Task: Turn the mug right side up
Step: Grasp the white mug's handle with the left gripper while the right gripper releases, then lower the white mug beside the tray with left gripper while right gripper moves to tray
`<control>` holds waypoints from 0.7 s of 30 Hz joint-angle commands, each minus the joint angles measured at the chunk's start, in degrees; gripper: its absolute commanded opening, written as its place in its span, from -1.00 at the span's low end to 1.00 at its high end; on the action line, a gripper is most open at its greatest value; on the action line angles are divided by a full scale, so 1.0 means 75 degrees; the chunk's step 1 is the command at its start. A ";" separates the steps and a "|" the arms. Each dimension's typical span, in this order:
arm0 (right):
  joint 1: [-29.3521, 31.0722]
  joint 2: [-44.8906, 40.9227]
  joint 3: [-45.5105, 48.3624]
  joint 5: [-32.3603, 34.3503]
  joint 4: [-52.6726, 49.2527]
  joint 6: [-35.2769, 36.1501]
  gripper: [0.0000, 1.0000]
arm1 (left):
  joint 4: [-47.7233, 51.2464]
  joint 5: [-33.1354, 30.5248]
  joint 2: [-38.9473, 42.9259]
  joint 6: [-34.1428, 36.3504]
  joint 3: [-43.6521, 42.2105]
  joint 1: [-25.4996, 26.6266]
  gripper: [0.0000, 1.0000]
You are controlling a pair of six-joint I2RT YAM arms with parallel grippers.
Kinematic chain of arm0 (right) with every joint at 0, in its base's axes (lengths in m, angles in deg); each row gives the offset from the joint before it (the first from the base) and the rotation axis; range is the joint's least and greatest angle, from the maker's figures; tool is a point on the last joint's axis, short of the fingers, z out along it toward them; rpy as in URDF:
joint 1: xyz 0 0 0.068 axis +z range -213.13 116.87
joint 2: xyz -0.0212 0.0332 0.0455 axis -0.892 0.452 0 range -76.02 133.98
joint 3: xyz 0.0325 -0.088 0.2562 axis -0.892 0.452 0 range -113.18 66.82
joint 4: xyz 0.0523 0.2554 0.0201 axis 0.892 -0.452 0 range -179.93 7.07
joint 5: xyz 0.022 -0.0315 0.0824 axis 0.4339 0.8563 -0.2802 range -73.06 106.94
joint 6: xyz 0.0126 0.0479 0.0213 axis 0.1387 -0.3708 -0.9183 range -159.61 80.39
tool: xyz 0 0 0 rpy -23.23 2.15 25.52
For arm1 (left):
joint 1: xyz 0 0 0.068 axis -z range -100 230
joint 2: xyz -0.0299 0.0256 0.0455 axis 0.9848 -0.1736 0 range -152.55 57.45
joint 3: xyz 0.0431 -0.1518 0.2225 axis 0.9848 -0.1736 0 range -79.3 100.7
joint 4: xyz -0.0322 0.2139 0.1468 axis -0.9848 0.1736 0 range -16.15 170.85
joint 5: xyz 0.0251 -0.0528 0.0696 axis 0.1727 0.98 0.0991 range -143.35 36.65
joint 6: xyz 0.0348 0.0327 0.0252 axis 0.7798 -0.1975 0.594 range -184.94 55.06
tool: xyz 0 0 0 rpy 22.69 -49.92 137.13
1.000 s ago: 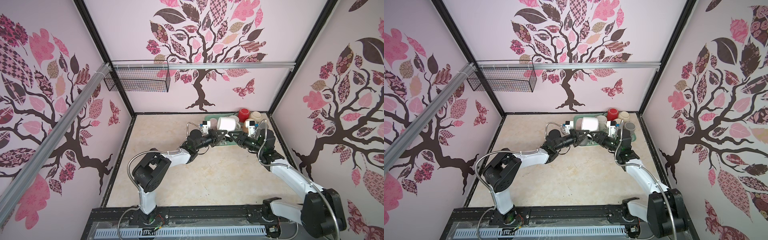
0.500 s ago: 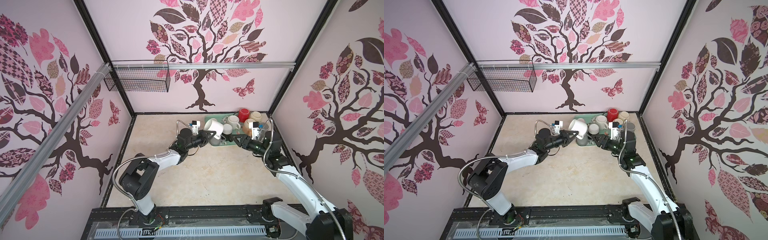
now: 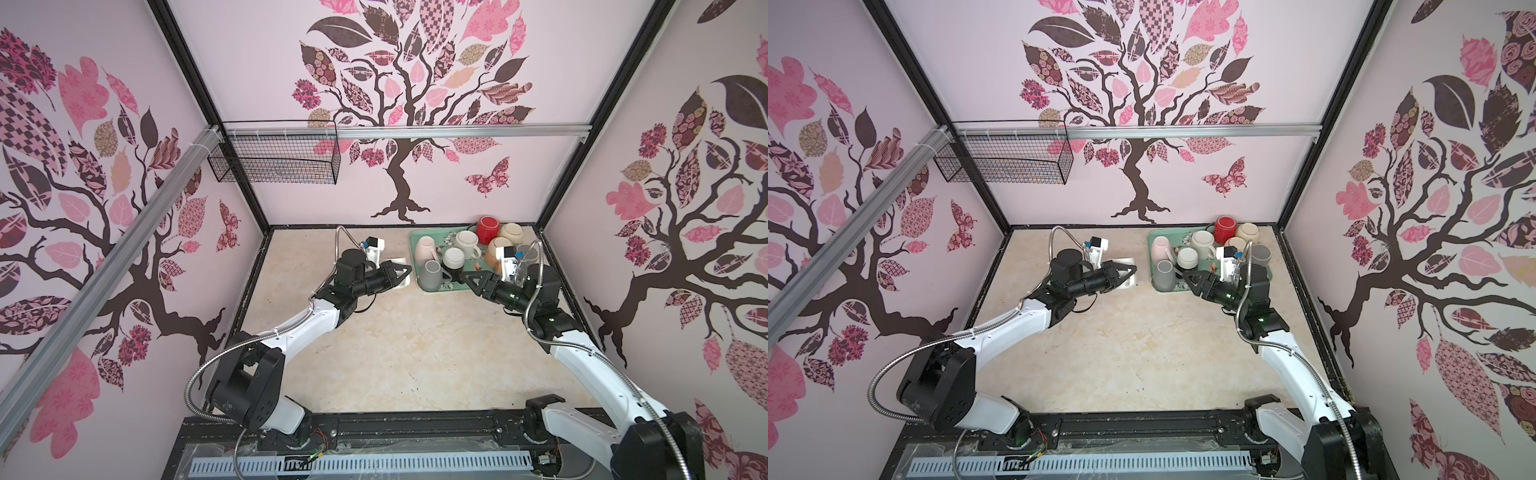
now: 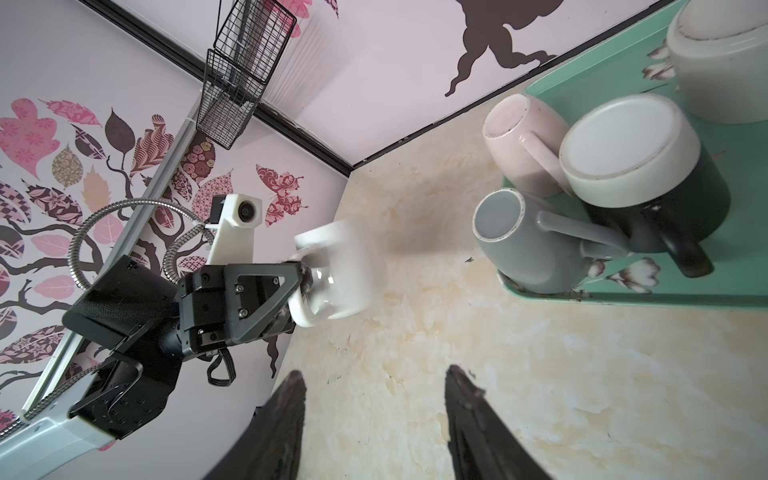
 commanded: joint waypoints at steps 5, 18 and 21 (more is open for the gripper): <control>0.0035 0.0349 -0.0112 -0.0103 0.0023 0.0317 0.12 | 0.0097 0.0740 -0.0326 0.1737 0.0867 -0.0671 -1.00; 0.1119 0.2128 -0.1551 0.1803 -0.1914 0.1831 0.10 | -0.0491 0.0978 -0.2959 0.2702 0.2781 -0.1558 -1.00; 0.1122 0.2382 -0.1721 0.1956 -0.1878 0.2001 0.09 | -0.0368 0.1026 -0.3684 0.2943 0.3558 -0.1581 -1.00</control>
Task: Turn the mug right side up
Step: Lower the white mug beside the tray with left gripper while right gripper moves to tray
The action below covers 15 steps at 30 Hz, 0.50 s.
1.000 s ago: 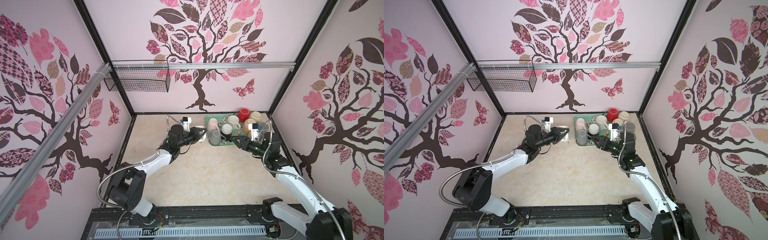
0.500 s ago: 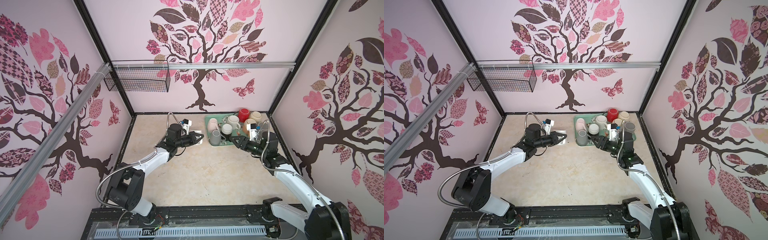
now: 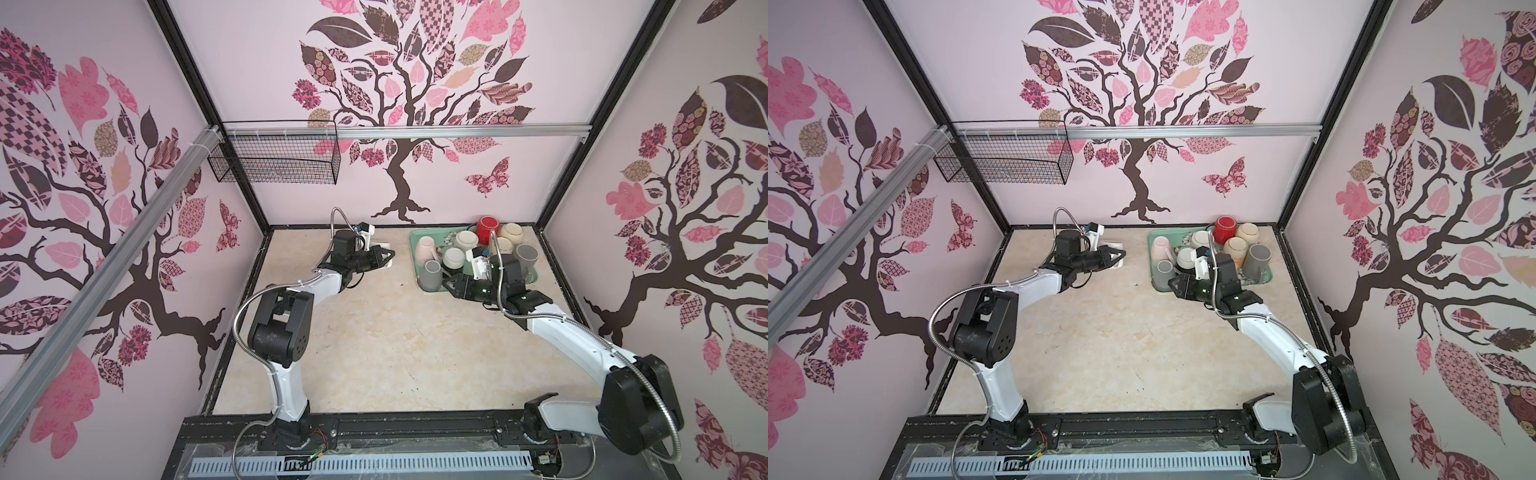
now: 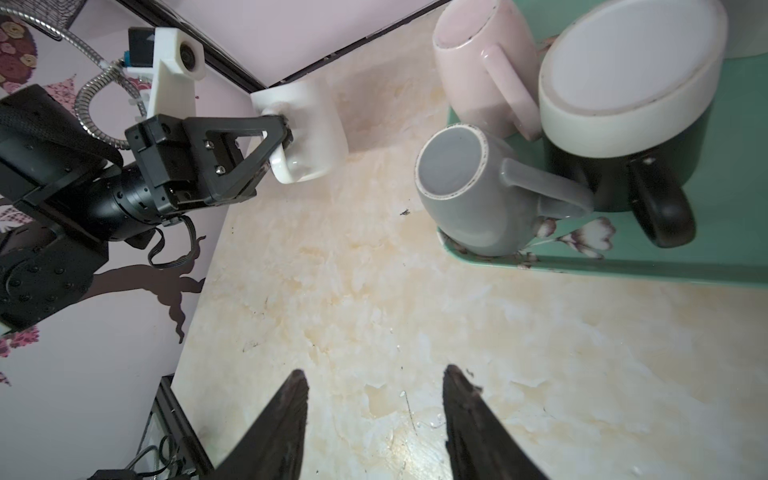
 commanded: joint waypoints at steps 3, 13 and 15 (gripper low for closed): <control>-0.0008 0.0526 -0.0578 0.0446 -0.0170 0.0616 0.10 | -0.0670 0.0219 -0.0841 0.0831 0.1549 -0.0025 -1.00; -0.0009 0.1077 -0.0806 0.0451 0.0068 0.0841 0.09 | -0.0309 0.0085 -0.2742 0.1319 0.3765 -0.0059 -1.00; -0.0008 0.1165 -0.0856 0.0449 0.0026 0.0924 0.09 | -0.0642 0.0073 -0.3018 0.1199 0.3967 -0.0060 -1.00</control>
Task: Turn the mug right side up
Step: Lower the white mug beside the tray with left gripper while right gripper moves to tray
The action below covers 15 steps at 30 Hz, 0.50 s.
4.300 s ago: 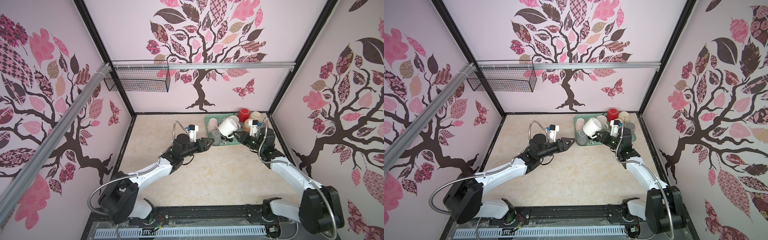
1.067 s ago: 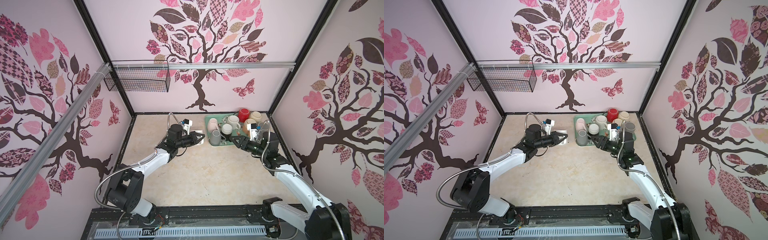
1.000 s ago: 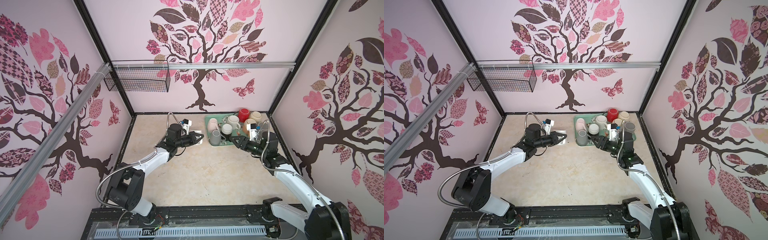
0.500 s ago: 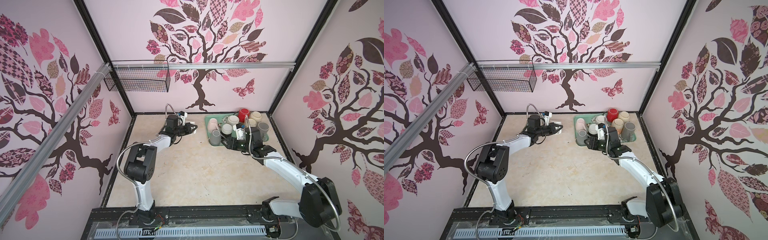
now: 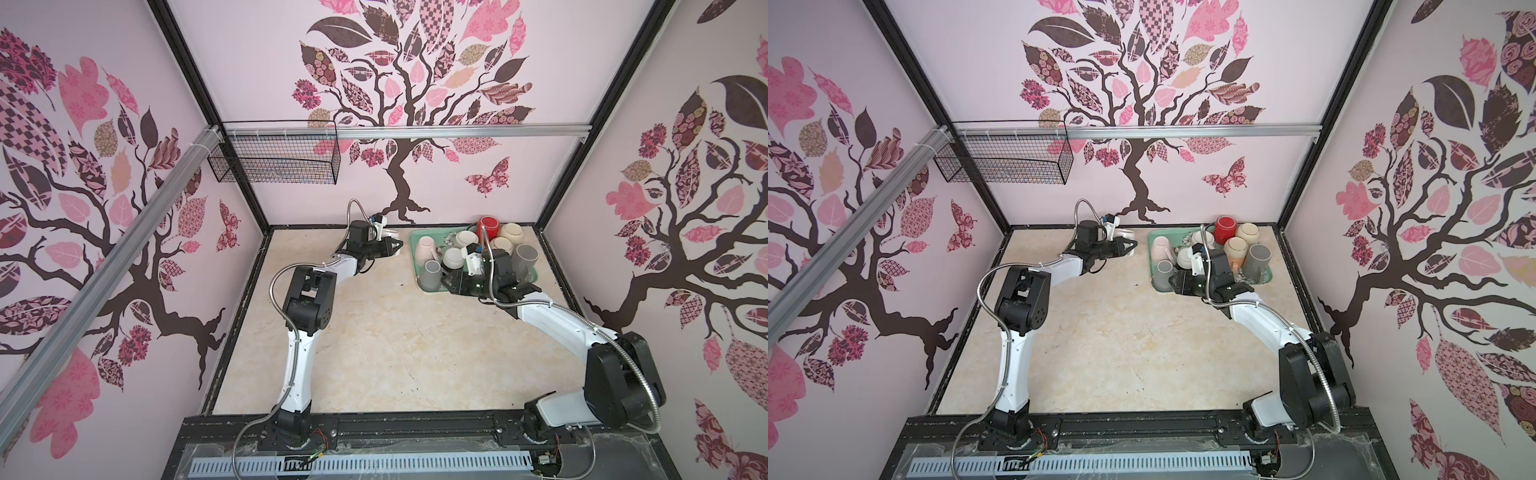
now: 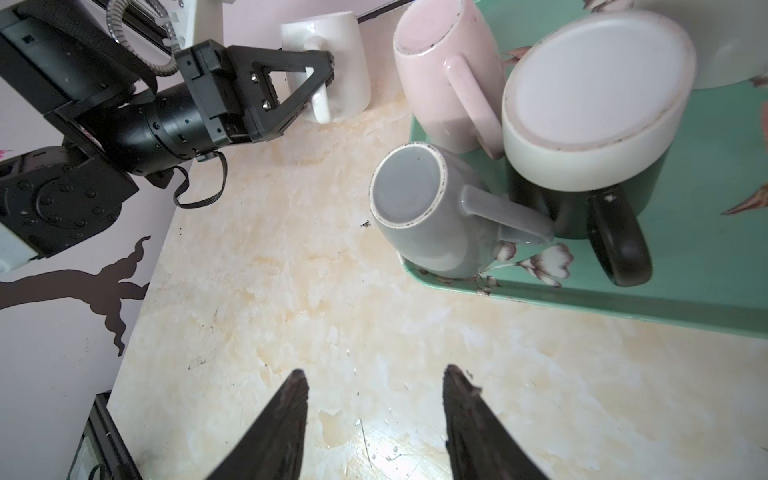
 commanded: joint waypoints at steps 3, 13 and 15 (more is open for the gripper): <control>-0.0006 0.0239 -0.0349 0.0094 0.0008 0.0363 0.09 | -0.1015 -0.0017 -0.0394 0.0220 0.1001 -0.0051 -1.00; -0.0005 0.0002 -0.0214 0.0155 -0.0073 0.0496 0.10 | -0.1765 -0.0186 -0.0160 0.0213 -0.0293 -0.0063 -0.90; -0.0005 -0.0086 -0.0136 0.0168 -0.0062 0.0499 0.11 | -0.1918 -0.0239 -0.0027 0.0220 -0.0636 -0.0055 -0.85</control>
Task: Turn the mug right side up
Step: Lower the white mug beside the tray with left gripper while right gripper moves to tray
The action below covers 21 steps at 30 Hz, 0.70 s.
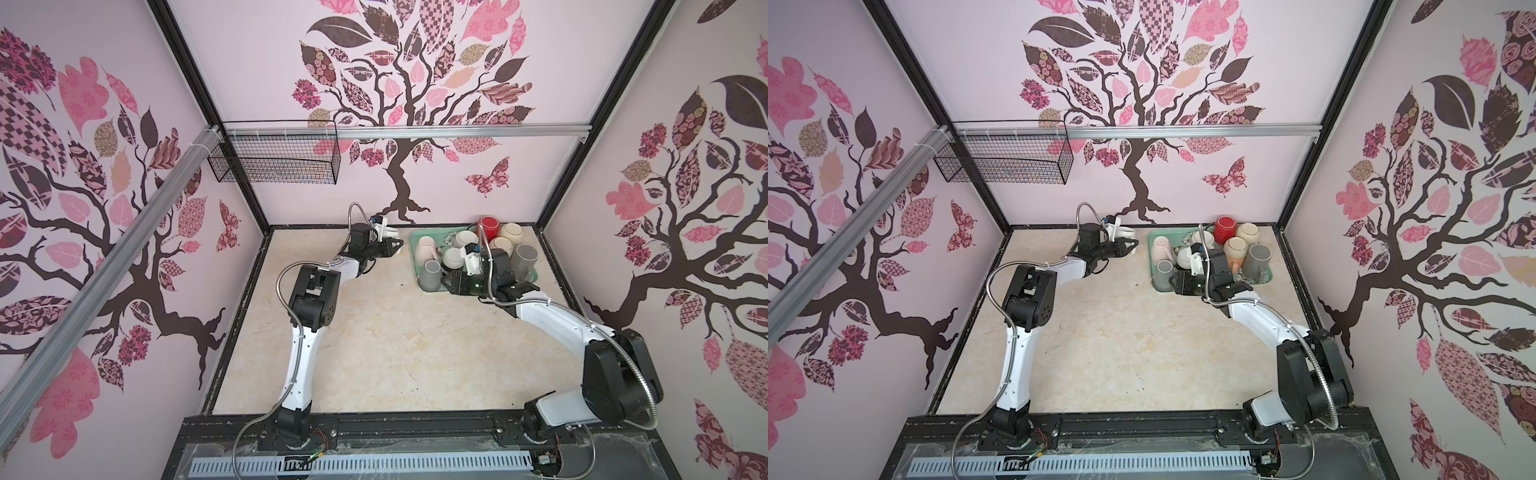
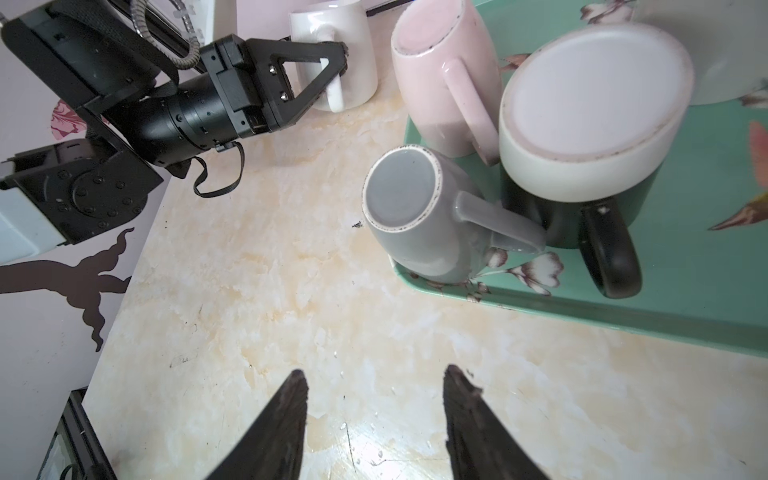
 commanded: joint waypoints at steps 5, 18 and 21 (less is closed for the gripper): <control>0.0002 -0.0361 0.0043 0.0117 -0.0048 0.0144 0.10 | -0.1020 -0.0220 0.0662 0.0163 -0.1211 -0.0039 -0.76; -0.0005 -0.0797 0.0374 0.0142 -0.0093 0.0094 0.11 | -0.1675 -0.0769 0.1204 -0.0121 -0.2636 -0.0039 -0.31; -0.0003 -0.0868 0.0403 0.0213 -0.0131 0.0120 0.11 | -0.1678 -0.0860 0.1377 -0.0145 -0.2837 -0.0040 -0.24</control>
